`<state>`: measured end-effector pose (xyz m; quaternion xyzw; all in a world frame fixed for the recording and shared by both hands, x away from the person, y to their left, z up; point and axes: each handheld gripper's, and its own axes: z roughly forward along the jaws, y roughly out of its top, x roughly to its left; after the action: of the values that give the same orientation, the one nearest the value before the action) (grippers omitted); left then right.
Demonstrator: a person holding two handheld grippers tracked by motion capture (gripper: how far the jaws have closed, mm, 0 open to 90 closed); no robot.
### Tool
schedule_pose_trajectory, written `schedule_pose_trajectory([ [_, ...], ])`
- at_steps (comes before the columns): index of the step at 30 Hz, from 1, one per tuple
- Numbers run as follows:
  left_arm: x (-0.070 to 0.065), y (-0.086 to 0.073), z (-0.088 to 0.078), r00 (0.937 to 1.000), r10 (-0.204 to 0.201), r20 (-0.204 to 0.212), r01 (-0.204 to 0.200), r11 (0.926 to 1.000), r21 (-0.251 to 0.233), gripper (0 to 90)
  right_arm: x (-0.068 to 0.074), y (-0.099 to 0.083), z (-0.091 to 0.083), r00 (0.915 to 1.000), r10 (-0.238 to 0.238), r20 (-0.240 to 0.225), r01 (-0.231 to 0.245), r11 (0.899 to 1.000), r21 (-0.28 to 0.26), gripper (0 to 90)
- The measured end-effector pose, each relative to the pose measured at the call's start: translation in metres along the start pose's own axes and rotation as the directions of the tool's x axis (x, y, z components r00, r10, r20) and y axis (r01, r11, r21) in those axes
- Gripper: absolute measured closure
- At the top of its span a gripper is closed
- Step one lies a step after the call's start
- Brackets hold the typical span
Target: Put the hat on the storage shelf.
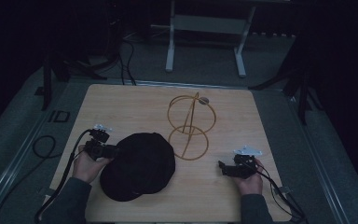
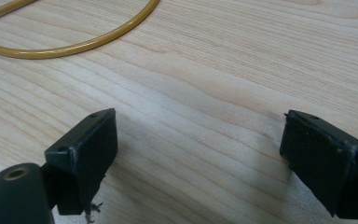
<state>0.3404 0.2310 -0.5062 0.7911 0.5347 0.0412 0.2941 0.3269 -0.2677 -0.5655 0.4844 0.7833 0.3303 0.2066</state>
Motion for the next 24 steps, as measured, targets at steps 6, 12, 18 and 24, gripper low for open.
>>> schedule_pose_trajectory([
  [6, -0.002, 0.0, 0.012, 0.9999, -0.01, -0.006, 0.01, 0.9993, 0.037, 49.7, 0.0, 0.0, 0.0, 1.0, -0.001, 0.0, 0.001, 1.0, 0.0, 11.2],
  [12, 0.0, 0.005, 0.016, 0.999, -0.044, -0.002, 0.044, 0.9965, 0.071, 68.6, 0.0, 0.0, 0.0, 1.0, 0.0, 0.0, 0.0, 1.0, 0.0, 11.2],
  [18, -0.005, 0.008, 0.013, 0.9985, -0.036, -0.041, 0.039, 0.9954, 0.087, 76.4, 0.0, 0.0, 0.0, 1.0, 0.0, 0.0, 0.0, 1.0, 0.0, 11.2],
  [24, -0.001, 0.012, 0.008, 0.9974, -0.071, -0.016, 0.072, 0.9952, 0.067, 78.3, 0.0, 0.0, 0.0, 1.0, 0.0, 0.0, 0.0, 1.0, 0.0, 11.2],
])
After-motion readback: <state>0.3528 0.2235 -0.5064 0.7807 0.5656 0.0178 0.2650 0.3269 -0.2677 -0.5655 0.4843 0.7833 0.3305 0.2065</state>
